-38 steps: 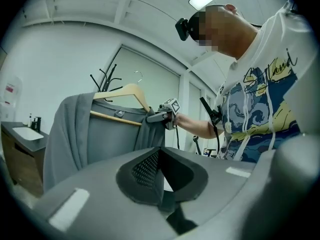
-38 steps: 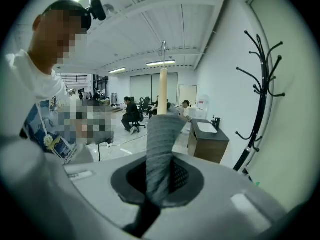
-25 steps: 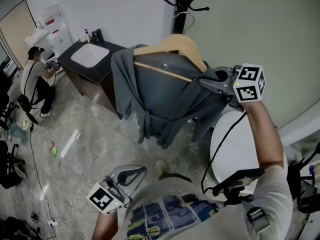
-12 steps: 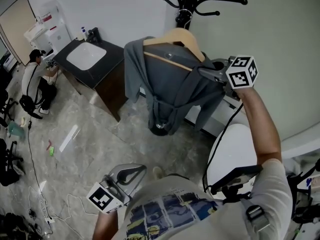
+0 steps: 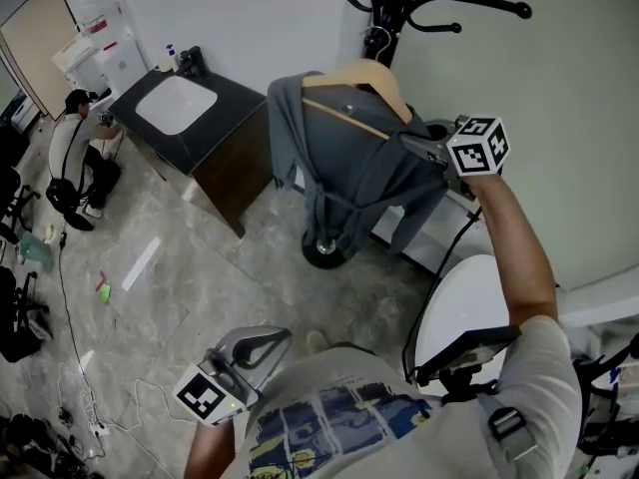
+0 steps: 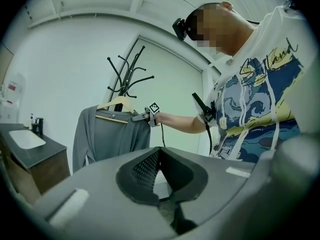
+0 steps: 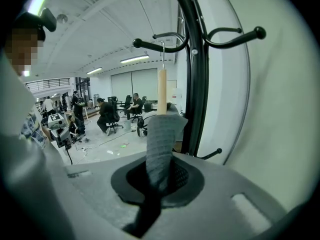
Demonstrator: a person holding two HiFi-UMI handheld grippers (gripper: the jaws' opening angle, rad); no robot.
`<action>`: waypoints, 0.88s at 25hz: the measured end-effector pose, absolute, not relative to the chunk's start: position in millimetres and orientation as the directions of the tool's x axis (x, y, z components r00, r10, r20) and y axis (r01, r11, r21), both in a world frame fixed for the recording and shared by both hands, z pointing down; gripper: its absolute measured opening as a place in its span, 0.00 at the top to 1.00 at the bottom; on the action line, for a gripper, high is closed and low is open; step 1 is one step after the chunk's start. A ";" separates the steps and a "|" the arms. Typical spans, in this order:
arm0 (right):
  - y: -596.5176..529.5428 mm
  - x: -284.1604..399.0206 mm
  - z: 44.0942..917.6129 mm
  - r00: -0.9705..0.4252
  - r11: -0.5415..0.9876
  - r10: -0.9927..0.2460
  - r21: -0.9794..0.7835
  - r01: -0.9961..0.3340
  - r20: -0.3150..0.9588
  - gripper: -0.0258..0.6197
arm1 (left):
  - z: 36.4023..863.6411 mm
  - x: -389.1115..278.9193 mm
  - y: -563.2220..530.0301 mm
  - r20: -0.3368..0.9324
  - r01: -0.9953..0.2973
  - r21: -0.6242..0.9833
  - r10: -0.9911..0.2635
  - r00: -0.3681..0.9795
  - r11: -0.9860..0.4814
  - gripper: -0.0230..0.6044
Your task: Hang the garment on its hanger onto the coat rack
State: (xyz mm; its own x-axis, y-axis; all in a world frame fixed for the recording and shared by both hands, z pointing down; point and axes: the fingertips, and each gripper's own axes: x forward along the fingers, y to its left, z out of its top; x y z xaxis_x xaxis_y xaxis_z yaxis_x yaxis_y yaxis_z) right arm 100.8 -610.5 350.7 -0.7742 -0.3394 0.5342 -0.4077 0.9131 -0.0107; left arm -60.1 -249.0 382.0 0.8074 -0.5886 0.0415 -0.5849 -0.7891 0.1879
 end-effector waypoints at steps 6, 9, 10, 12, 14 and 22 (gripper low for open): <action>-597.5 104.9 361.6 -0.768 0.902 -0.356 -0.020 -0.432 0.533 0.94 | 385.9 -60.5 -234.4 0.059 -0.585 0.189 -0.585 0.809 -0.789 0.96; -616.2 118.1 369.1 -0.765 0.893 -0.371 -0.023 -0.449 0.525 0.94 | 391.0 -56.8 -242.2 0.074 -0.586 0.191 -0.584 0.808 -0.787 0.96; -622.5 117.3 371.1 -0.763 0.891 -0.377 -0.018 -0.453 0.525 0.94 | 392.2 -59.9 -245.4 0.074 -0.589 0.193 -0.587 0.806 -0.785 0.96; -629.3 112.9 373.8 -0.755 0.887 -0.395 0.004 -0.461 0.524 0.94 | 392.7 -68.7 -247.2 0.068 -0.596 0.196 -0.595 0.801 -0.779 0.96; -632.0 110.5 373.2 -0.744 0.879 -0.423 0.036 -0.476 0.517 0.92 | 391.5 -75.8 -243.2 0.063 -0.599 0.191 -0.600 0.798 -0.777 0.96; -619.5 121.9 347.1 -0.689 0.794 -0.592 0.155 -0.588 0.418 0.71 | 389.4 -92.1 -201.9 0.065 -0.599 0.178 -0.598 0.799 -0.781 0.96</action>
State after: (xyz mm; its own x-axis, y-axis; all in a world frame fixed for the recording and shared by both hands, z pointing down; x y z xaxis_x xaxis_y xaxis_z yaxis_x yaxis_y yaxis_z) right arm 121.9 -619.5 347.1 -0.6891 -0.5922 0.4178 -0.5880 0.7938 0.1552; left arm -92.1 -201.9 389.4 0.7986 -0.5984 0.0651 -0.5993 -0.7805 0.1778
